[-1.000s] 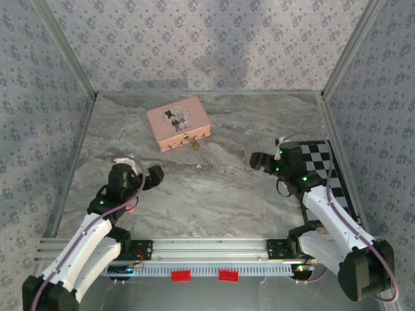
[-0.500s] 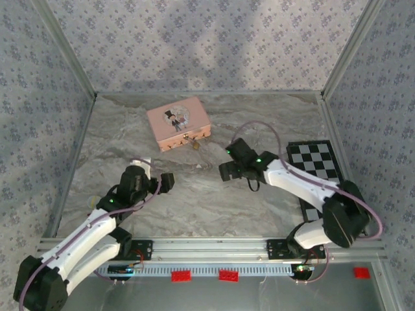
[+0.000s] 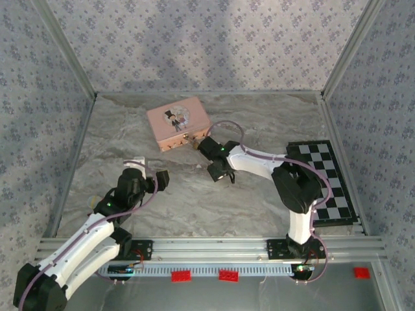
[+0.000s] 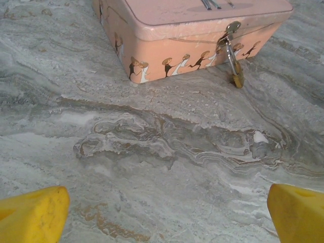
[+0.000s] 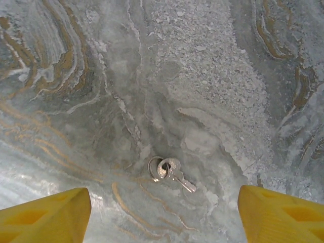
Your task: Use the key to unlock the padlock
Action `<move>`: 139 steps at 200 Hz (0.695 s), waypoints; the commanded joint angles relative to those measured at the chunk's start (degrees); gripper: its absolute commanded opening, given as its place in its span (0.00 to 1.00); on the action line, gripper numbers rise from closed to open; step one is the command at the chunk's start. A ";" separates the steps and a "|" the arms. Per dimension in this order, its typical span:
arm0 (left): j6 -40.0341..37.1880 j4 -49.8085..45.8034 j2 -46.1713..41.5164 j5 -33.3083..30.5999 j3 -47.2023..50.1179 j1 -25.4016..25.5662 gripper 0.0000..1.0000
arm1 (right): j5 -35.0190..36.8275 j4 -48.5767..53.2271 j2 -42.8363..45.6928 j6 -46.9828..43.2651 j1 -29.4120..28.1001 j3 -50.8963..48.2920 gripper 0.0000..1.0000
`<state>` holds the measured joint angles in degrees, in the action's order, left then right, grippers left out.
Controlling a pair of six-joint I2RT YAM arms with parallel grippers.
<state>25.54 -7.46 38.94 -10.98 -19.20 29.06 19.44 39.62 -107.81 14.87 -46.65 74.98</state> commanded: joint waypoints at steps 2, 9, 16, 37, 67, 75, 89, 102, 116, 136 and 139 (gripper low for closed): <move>0.21 -0.05 0.58 -1.13 -0.75 0.33 1.00 | 4.97 5.49 -2.83 -0.59 -0.03 3.29 0.78; 0.21 -0.15 0.57 -1.28 -0.74 0.38 1.00 | 5.65 5.97 -3.55 -0.76 0.15 3.63 0.77; 0.30 -0.18 0.60 -1.28 -0.75 0.33 1.00 | 6.22 6.19 -4.08 -1.10 0.13 3.79 0.75; 0.43 0.38 0.61 -1.07 -0.49 0.36 1.00 | 6.37 6.21 -5.45 -1.68 0.23 4.29 0.68; 0.52 0.61 1.45 -0.97 -0.66 0.36 1.00 | 5.48 6.14 -7.25 -1.87 0.20 5.45 0.54; 0.56 0.61 1.66 -1.01 -0.66 0.32 1.00 | 5.20 6.20 -7.71 -1.87 0.12 5.75 0.50; 0.63 0.86 2.06 -0.94 -0.68 0.33 1.00 | 4.90 6.18 -8.38 -2.04 0.10 6.26 0.47; 0.60 0.88 2.37 -0.95 -0.83 0.30 1.00 | 4.99 6.30 -8.96 -2.10 0.22 6.57 0.45; 0.56 0.80 2.52 -0.81 -0.92 0.34 1.00 | 5.32 6.68 -9.42 -2.04 0.45 6.88 0.43; 0.65 0.78 2.42 -0.90 -0.91 0.37 1.00 | 5.51 6.97 -9.79 -1.88 0.83 6.94 0.36; 0.65 0.78 2.44 -0.89 -0.87 0.38 1.00 | 5.52 6.99 -9.79 -1.87 0.79 6.97 0.34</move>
<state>25.56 -7.42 41.41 -11.40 -19.20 29.06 23.81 44.27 -116.07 12.62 -46.44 80.53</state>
